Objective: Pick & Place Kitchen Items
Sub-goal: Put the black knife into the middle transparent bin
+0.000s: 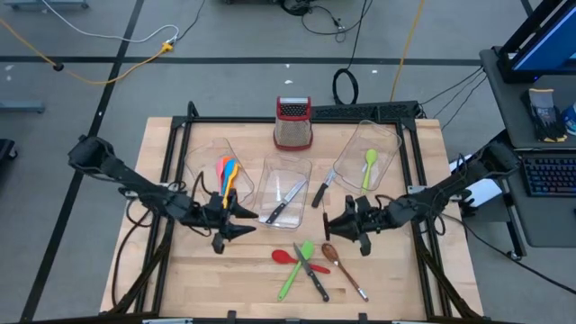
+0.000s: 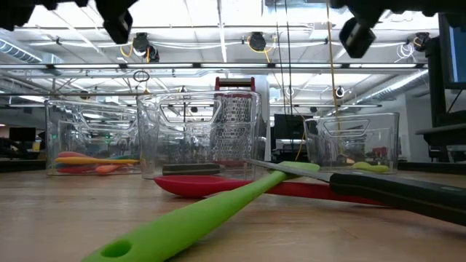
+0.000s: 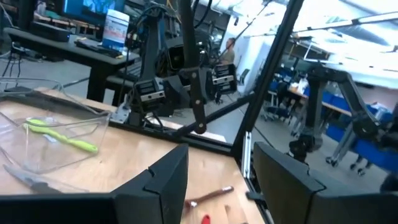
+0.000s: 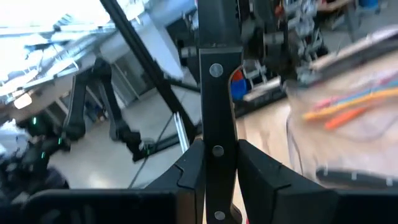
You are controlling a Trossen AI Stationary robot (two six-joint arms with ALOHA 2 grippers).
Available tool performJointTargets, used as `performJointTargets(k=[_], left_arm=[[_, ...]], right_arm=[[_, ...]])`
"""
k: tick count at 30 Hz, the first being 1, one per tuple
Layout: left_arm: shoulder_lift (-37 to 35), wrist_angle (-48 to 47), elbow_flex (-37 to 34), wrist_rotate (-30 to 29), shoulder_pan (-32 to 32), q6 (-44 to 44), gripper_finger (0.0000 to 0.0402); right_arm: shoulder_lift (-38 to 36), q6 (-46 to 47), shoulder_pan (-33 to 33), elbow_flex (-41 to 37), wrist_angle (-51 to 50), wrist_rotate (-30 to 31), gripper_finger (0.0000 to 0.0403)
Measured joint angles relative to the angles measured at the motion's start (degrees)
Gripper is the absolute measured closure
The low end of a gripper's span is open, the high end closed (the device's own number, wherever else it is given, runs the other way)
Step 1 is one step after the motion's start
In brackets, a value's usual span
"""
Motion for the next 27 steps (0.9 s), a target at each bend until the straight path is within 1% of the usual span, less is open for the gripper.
performJointTargets(k=[2, 5, 9, 15, 19, 22, 24, 27], left_arm=[[2.2, 1.8, 0.8, 0.5, 1.0, -0.6, 0.0215], [5.2, 2.0, 3.3, 1.1, 2.4, -1.1, 0.0215], [9.2, 1.3, 7.9, 3.3, 3.7, 1.5, 0.0215], [14.2, -6.2, 15.9, 4.6, 5.8, 3.8, 0.0215], [16.9, -9.1, 19.9, 6.9, 7.2, 3.7, 0.0215], [18.6, -9.3, 21.8, 8.7, 8.2, 3.7, 0.0213], [19.0, -9.4, 22.1, 9.3, 8.7, 3.5, 0.0206], [19.0, -9.7, 22.2, 10.2, 9.4, 2.1, 0.0186]], right_arm=[[0.8, -1.2, -1.0, 0.0, 2.9, -0.2, 0.0342], [2.6, -2.5, -2.4, 0.0, 6.4, -0.3, 0.0342], [5.5, -3.9, -4.1, 0.0, 10.8, -0.3, 0.0342], [10.6, -9.0, -5.4, 0.9, 20.8, -0.5, 0.0342], [13.7, -12.8, -5.4, 4.1, 21.5, -1.1, 0.0342], [16.2, -14.3, -5.4, 7.1, 21.2, -3.9, 0.0342], [17.7, -15.2, -5.3, 9.0, 20.8, -5.0, 0.0342], [19.0, -15.5, -5.4, 10.4, 20.7, -5.0, 0.0342]])
